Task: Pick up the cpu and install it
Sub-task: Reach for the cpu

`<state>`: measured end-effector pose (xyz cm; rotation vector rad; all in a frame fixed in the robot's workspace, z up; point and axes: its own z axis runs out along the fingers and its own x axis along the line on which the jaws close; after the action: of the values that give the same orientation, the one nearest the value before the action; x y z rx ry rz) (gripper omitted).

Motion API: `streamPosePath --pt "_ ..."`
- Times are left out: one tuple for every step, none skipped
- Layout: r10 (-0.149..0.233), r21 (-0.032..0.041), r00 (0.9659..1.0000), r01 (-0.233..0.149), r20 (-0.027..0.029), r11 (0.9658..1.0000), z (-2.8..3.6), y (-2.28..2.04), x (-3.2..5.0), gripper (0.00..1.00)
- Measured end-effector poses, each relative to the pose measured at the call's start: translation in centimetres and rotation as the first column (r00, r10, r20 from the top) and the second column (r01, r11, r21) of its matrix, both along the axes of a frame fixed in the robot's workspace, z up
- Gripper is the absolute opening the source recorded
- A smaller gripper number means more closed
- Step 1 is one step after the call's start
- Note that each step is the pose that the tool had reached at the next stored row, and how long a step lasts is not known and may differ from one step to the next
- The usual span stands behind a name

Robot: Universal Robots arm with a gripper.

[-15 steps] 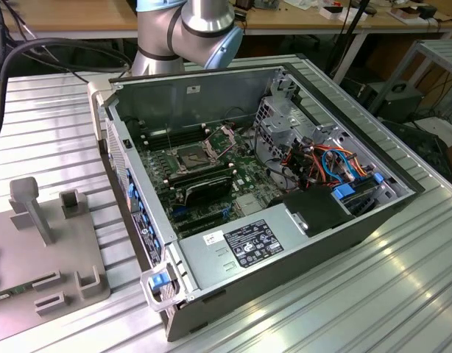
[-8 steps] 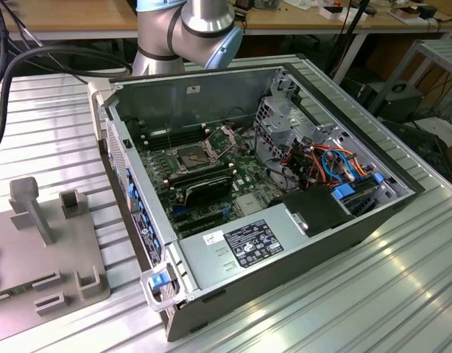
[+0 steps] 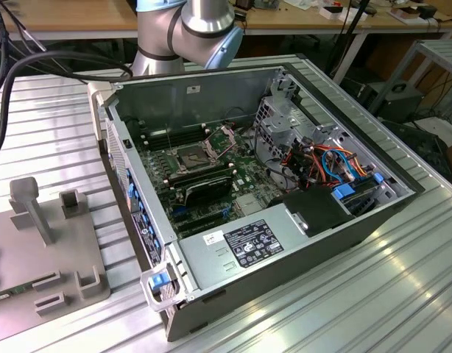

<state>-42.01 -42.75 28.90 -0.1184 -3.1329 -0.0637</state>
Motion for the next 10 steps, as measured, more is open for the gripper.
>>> streamPosePath --pt "0.0 0.0001 1.0 0.0 0.0001 1.0 -0.06 -0.08 -0.02 0.11" --pt "0.0 0.0 1.0 0.0 0.0001 1.0 -0.12 -0.2 -0.06 0.11" --pt "0.0 0.0 1.0 0.0 0.0001 1.0 -0.2 -0.37 -0.12 0.11" --pt "0.0 0.0001 1.0 0.0 0.0001 1.0 -0.29 -0.56 -0.2 0.11" --pt "0.0 0.0001 1.0 0.0 0.0 1.0 -0.39 -0.77 -0.28 0.11" --pt "0.0 0.0001 1.0 0.0 0.0001 1.0 -0.48 -0.9 -0.33 0.11" --pt "0.0 0.0 1.0 0.0 0.0 1.0 -0.62 -1.07 -0.4 0.11" --pt "0.0 0.0 1.0 0.0 0.0 1.0 -0.72 -1.14 -0.43 0.11" --pt "0.0 0.0001 1.0 0.0 0.0001 1.0 -0.95 -1.26 -0.5 0.11" --pt "0.0 0.0001 1.0 0.0 0.0002 1.0 -1.21 -1.36 -0.57 0.11"
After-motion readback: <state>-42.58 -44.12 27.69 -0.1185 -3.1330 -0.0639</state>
